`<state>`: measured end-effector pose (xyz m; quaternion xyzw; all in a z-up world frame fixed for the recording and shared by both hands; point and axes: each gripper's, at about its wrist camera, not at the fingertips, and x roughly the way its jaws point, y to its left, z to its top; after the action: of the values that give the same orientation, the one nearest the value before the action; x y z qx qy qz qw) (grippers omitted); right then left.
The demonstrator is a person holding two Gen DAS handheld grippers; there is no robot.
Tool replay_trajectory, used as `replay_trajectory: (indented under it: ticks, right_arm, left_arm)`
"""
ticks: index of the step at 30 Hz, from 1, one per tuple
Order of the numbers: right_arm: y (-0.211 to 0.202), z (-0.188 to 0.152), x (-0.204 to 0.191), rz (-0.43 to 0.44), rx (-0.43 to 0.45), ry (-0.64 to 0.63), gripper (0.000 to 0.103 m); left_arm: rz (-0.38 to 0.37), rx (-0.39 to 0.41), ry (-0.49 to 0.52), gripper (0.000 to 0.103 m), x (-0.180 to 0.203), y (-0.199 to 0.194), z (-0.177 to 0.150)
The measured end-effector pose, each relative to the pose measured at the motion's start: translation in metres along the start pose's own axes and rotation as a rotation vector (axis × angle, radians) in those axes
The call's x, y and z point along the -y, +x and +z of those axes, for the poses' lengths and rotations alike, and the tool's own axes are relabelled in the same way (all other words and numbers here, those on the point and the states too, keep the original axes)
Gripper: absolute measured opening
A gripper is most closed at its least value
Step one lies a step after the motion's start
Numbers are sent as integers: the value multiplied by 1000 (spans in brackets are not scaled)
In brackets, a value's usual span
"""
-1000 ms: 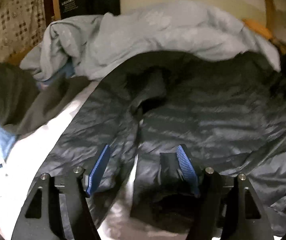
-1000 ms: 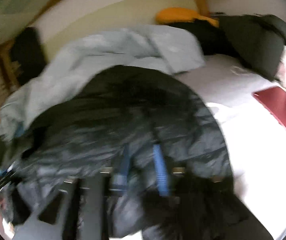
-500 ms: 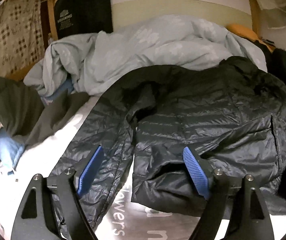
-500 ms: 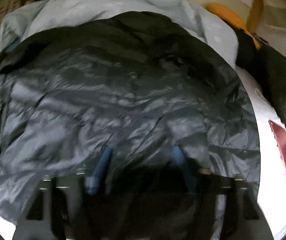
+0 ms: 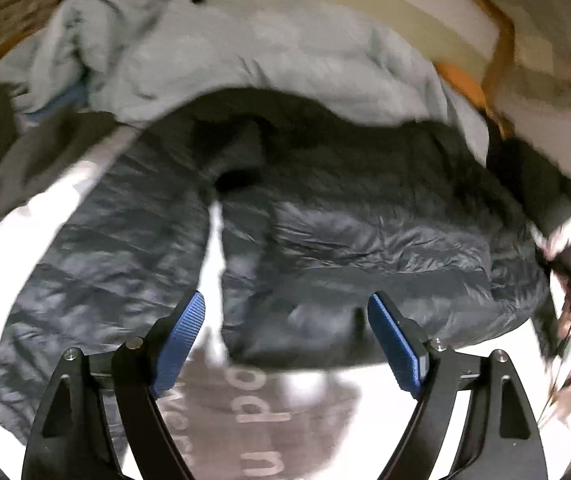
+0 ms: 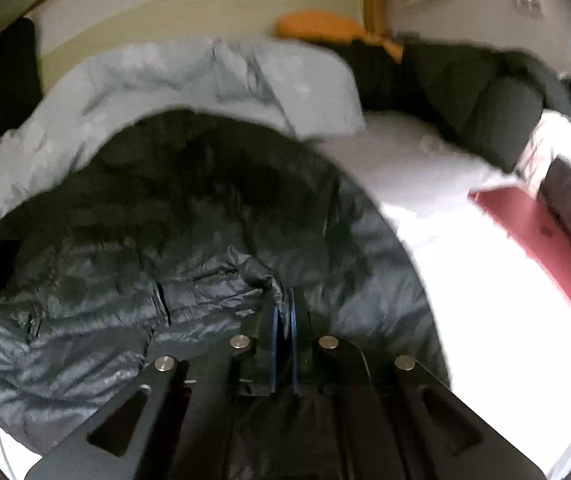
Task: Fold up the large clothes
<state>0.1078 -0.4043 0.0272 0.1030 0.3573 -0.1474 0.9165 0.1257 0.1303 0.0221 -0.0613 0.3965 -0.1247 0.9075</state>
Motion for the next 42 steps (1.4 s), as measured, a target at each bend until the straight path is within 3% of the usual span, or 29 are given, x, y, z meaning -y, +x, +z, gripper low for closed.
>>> replay_trajectory:
  ticks: [4, 5, 6, 8, 9, 10, 11, 13, 14, 15, 18, 19, 21, 25, 27, 29, 31, 32, 33, 35, 39, 42]
  right_arm:
    - [-8, -4, -2, 44, -6, 8, 12]
    - [-13, -4, -1, 53, 11, 10, 23]
    - [-18, -3, 1, 57, 25, 17, 44]
    - [-28, -4, 8, 62, 69, 46, 69]
    - [-32, -3, 11, 72, 80, 58, 69]
    - [-33, -2, 13, 90, 78, 64, 69]
    - [-34, -1, 16, 112, 70, 74, 69]
    - [-36, 0, 21, 130, 61, 106, 69]
    - [-37, 0, 24, 138, 58, 120, 69]
    - [-38, 0, 26, 144, 55, 129, 69]
    - [-52, -1, 31, 187, 81, 160, 69]
    - [-56, -3, 32, 206, 87, 164, 69]
    - [-59, -5, 28, 256, 72, 147, 69]
    - [-39, -20, 3, 309, -107, 53, 69]
    - [-29, -33, -10, 281, -189, -2, 69]
    - [-16, -48, -21, 245, -257, -48, 69]
    - [-2, -57, -26, 218, -305, -70, 68]
    - [-1, -58, -27, 200, -297, -83, 60]
    - [-2, -58, -27, 199, -285, -89, 39]
    - [-14, -55, -19, 244, -243, -42, 15]
    - [-51, -55, 1, 208, -115, 52, 11]
    - [-59, -62, 6, 193, -127, 49, 11]
  left_arm:
    - [117, -39, 59, 83, 18, 37, -3]
    - [130, -45, 32, 83, 15, 45, -3]
    - [139, -54, -14, 83, 11, 53, -3]
    - [101, -62, -87, 83, 2, 64, -5]
    - [79, -54, -104, 82, -1, 67, -6]
    - [76, -41, -103, 74, -1, 67, -8]
    - [77, -32, -87, 51, 2, 67, -10]
    - [110, -24, -61, 24, 8, 65, -11]
    - [147, -8, -83, 14, 8, 58, -10]
    - [170, 22, -113, 12, 5, 47, -8]
    - [264, 123, -122, 9, 4, 8, -3]
    - [296, 121, -106, 8, 4, 2, -3]
    - [327, 60, -92, 9, -5, 3, -8]
    - [279, -103, -144, 14, -24, 36, -21]
    - [287, -111, -113, 17, -18, 42, -22]
    - [277, -125, -82, 31, -12, 45, -21]
    - [258, -147, -69, 33, -10, 49, -21]
    - [269, -155, -50, 33, -8, 52, -22]
    - [281, -154, -31, 33, -5, 54, -23]
    - [302, -139, -10, 11, 3, 53, -25]
    - [253, -57, -30, 11, 14, 5, -44]
    - [247, -28, -30, 11, 21, -16, -65]
